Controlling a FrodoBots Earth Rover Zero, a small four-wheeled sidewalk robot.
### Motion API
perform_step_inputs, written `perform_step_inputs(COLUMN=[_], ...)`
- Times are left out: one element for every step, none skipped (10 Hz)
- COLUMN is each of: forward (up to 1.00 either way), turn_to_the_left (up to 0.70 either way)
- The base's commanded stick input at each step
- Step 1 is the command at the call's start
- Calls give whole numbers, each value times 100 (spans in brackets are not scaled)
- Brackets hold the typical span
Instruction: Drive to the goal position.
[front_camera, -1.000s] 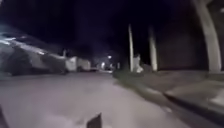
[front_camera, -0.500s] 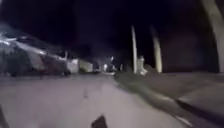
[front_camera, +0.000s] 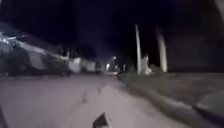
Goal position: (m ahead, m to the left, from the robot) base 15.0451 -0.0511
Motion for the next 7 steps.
perform_step_inputs(forward=[70, 70, 70, 70, 70, 70, 70], turn_to_the_left=[0, 0, 0, 0, 0, 0, 0])
